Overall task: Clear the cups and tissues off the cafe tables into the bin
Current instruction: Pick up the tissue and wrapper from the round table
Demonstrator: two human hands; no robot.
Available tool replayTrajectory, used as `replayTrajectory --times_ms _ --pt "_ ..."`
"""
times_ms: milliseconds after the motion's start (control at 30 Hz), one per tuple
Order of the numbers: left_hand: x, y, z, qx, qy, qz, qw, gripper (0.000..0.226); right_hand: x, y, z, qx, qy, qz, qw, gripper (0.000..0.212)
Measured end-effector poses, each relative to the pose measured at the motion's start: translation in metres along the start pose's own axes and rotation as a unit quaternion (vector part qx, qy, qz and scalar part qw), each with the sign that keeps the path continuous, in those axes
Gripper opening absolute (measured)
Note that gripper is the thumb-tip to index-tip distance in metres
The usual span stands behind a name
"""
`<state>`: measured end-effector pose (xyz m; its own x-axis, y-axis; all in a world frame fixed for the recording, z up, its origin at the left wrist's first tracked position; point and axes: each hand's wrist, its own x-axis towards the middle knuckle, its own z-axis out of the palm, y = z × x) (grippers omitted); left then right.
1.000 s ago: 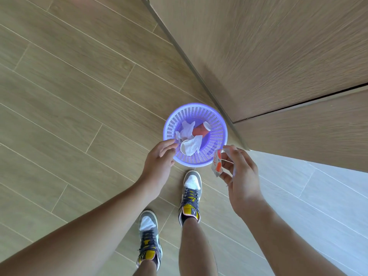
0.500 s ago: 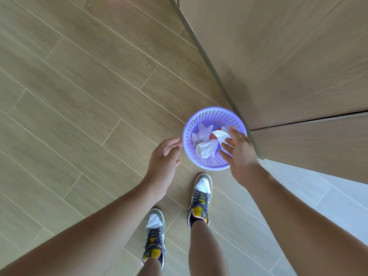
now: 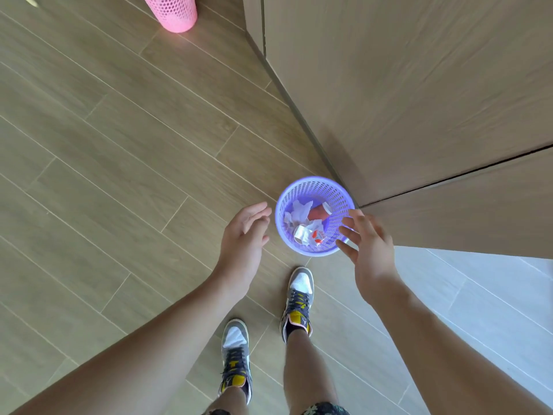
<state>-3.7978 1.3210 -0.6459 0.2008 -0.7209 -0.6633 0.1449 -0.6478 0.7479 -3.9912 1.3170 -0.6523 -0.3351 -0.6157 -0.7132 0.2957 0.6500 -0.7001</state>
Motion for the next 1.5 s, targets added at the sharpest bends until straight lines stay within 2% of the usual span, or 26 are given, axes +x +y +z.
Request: replayTrajectory --times_ms 167,333,433,600,867,1033,1200,1500 --pt "-0.077 0.061 -0.013 -0.014 -0.039 0.063 0.997 0.023 -0.086 -0.045 -0.007 0.011 -0.020 -0.086 0.996 0.016" --pt "-0.172 0.126 -0.036 -0.028 -0.075 0.142 0.987 0.020 -0.196 -0.095 -0.009 0.023 -0.045 -0.169 0.984 0.033" --pt "-0.231 0.159 -0.055 -0.028 -0.091 0.194 0.976 0.033 -0.267 -0.120 -0.010 0.034 -0.054 -0.220 0.973 0.035" --pt "-0.314 0.203 -0.090 -0.034 -0.115 0.279 0.953 0.038 -0.371 -0.149 -0.009 0.057 -0.069 -0.309 0.947 0.033" --pt "-0.385 0.251 -0.143 -0.074 -0.114 0.370 0.919 0.032 -0.459 -0.180 0.002 0.087 -0.089 -0.376 0.918 0.032" --pt "-0.408 0.265 -0.165 -0.088 -0.076 0.394 0.912 0.028 -0.478 -0.192 0.016 0.081 -0.128 -0.388 0.909 0.033" --pt "-0.423 0.271 -0.187 -0.108 0.002 0.409 0.906 0.028 -0.485 -0.205 0.037 0.075 -0.187 -0.390 0.899 0.033" --pt "-0.462 0.266 -0.192 -0.178 0.169 0.451 0.858 0.029 -0.493 -0.241 0.058 0.027 -0.348 -0.391 0.852 0.026"
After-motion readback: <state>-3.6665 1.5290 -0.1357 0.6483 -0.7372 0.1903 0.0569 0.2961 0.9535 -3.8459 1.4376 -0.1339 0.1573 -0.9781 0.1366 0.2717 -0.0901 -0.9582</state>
